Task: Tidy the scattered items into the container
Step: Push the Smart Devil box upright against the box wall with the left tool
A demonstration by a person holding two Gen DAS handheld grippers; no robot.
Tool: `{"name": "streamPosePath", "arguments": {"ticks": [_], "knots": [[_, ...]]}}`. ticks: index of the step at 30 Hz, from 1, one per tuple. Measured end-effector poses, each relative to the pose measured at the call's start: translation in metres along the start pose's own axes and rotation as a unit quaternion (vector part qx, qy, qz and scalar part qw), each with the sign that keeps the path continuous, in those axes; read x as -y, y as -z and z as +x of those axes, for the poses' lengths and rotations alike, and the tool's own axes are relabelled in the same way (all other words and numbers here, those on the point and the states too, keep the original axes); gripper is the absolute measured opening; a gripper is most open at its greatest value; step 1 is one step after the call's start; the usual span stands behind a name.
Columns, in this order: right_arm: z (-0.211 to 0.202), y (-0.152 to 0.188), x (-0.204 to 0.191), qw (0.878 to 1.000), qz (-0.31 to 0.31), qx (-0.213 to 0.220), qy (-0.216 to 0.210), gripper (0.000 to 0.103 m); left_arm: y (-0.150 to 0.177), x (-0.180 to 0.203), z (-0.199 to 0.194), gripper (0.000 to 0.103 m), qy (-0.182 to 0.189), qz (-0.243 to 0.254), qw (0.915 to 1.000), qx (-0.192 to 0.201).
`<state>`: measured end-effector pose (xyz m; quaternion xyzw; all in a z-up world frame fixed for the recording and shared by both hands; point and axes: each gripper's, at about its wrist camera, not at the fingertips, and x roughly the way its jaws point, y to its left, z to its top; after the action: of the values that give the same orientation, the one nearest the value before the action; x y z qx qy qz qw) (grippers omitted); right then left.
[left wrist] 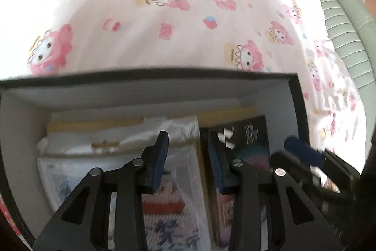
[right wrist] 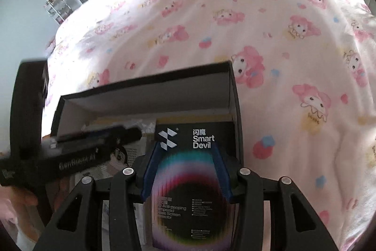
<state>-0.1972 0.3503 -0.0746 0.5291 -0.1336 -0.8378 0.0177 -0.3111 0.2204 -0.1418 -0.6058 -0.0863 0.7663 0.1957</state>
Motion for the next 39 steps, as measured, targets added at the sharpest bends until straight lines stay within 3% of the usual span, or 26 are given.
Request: {"name": "streamPosePath", "arguments": {"ticks": [3, 5, 10, 13, 18, 22, 24, 28, 31, 34, 36, 39], "knots": [[0.004, -0.001, -0.002, 1.000, 0.003, -0.006, -0.008, 0.041, -0.017, 0.024, 0.022, 0.030, 0.012, 0.013, 0.9997, -0.017], [0.007, -0.001, -0.005, 1.000, 0.014, -0.006, -0.010, 0.041, -0.029, 0.035, 0.033, 0.029, 0.002, 0.014, 0.9998, -0.014], [0.012, 0.002, -0.019, 1.000, -0.026, -0.003, 0.014, 0.041, -0.033, 0.041, 0.047, 0.029, 0.006, 0.021, 0.9991, -0.036], [0.010, 0.008, -0.016, 1.000, -0.014, -0.006, 0.010, 0.041, -0.027, 0.042, 0.049, 0.030, 0.031, 0.022, 0.9980, -0.051], [0.004, 0.014, -0.007, 1.000, -0.008, -0.017, -0.009, 0.042, -0.018, 0.043, 0.041, 0.029, 0.029, 0.045, 0.9975, -0.046], [0.008, 0.014, -0.013, 1.000, -0.022, -0.009, 0.002, 0.042, -0.013, 0.041, 0.006, 0.029, 0.023, 0.068, 0.9974, -0.002], [0.010, 0.015, -0.017, 0.999, -0.030, -0.010, 0.002, 0.042, -0.009, 0.036, -0.004, 0.029, 0.033, 0.059, 0.9977, -0.002], [0.006, 0.012, -0.020, 0.999, -0.035, 0.001, 0.002, 0.042, -0.005, 0.007, -0.010, 0.029, -0.020, 0.019, 0.9996, 0.008], [0.005, 0.010, -0.025, 0.998, -0.054, 0.012, 0.021, 0.042, 0.004, -0.015, -0.019, 0.029, -0.032, -0.013, 0.9994, 0.009], [0.011, 0.012, -0.029, 0.998, -0.067, -0.007, 0.011, 0.042, 0.021, -0.032, -0.030, 0.029, -0.009, -0.036, 0.9993, 0.010], [0.014, 0.016, -0.032, 0.997, -0.069, -0.020, -0.009, 0.042, 0.031, -0.039, -0.033, 0.029, -0.014, -0.040, 0.9991, 0.011], [0.022, 0.020, -0.035, 0.997, -0.071, -0.036, 0.007, 0.042, 0.035, -0.054, -0.028, 0.029, 0.003, -0.061, 0.9981, 0.005]]}}
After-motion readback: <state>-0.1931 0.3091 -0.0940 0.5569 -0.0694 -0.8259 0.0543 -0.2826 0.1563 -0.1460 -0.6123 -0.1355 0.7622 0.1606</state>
